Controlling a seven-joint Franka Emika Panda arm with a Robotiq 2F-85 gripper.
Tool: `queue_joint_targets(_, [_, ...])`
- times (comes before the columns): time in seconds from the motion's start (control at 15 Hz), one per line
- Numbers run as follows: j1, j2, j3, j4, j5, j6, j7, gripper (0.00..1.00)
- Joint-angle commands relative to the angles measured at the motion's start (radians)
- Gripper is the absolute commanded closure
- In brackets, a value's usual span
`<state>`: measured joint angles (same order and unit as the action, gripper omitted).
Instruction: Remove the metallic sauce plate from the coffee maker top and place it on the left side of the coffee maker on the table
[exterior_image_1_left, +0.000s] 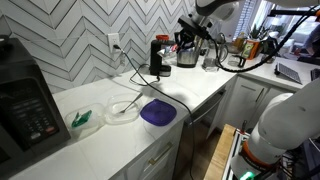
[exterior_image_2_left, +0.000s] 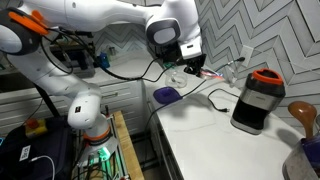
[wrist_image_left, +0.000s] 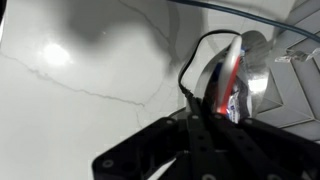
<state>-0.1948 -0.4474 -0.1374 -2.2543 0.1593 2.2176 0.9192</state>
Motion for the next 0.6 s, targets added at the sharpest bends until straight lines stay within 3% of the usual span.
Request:
queue_joint_targets(0.0, [0.003,-0.012,-0.02,-0.075,-0.001,0.064,-0.225,0.99])
queue_joint_targets(0.4, [0.111,0.001,-0.203,-0.218,0.124,0.186,-0.685,0.99])
queue_joint_targets(0.47, [0.078,0.018,-0.185,-0.221,0.172,0.17,-0.753,0.99])
queue_joint_targets(0.53, [0.034,0.021,-0.128,-0.198,0.122,0.154,-0.653,0.97])
